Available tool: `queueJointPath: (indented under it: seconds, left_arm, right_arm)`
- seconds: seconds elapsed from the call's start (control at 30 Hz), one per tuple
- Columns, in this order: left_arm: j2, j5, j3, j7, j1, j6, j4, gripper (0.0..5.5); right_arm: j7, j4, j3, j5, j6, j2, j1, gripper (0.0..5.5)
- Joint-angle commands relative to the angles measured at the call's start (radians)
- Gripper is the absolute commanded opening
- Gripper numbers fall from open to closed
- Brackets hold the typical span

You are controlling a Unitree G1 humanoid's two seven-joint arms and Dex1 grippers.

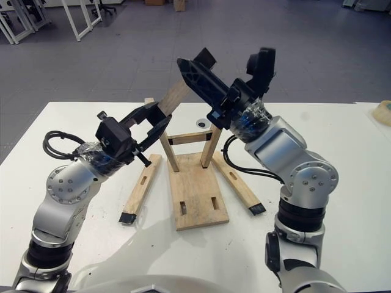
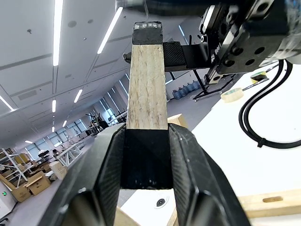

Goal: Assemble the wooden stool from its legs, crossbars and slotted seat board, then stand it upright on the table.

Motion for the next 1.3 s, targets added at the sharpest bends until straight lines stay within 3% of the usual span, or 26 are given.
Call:
queueJointPath:
  seconds: [0.03,0.23,0.37,0.4,0.5,0.67,0.77,0.9,1.3]
  left_arm:
    - [0.006,0.024,-0.002,-0.013,0.000,-0.020,0.014,1.30]
    - [0.008,0.025,0.001,-0.028,0.002,-0.039,0.022,1.30]
    - [0.005,0.032,0.006,-0.035,-0.003,-0.069,0.038,1.30]
    - [0.004,0.035,0.008,-0.036,-0.003,-0.083,0.043,1.68]
    - [0.018,0.043,0.012,-0.049,0.020,-0.118,0.063,2.10]
    - [0.054,0.078,0.020,-0.060,0.134,-0.179,0.125,2.32]
    - [0.015,0.102,0.072,0.020,0.144,-0.139,0.158,2.32]
    - [-0.015,0.130,0.094,0.080,0.163,-0.132,0.215,2.32]
    - [-0.003,0.178,0.099,0.078,0.208,-0.169,0.311,2.32]
  right_arm:
    - [0.049,-0.013,0.027,-0.086,-0.008,-0.019,0.017,1.24]
    - [0.095,-0.022,0.017,-0.104,0.002,-0.032,0.039,0.41]
    - [0.103,-0.012,0.003,-0.077,0.004,-0.034,0.033,0.41]
    - [0.091,-0.006,-0.007,-0.050,0.004,-0.031,0.031,0.41]
    - [0.073,0.012,-0.038,0.009,0.012,-0.041,0.041,0.41]
    - [0.150,0.017,-0.133,0.032,0.078,-0.189,0.188,0.41]
    - [0.302,0.082,-0.163,-0.084,0.092,-0.295,0.308,0.40]
    - [0.451,0.195,-0.100,-0.284,0.045,-0.337,0.363,0.40]
    - [0.612,0.506,-0.062,-0.614,-0.095,-0.275,0.331,0.40]
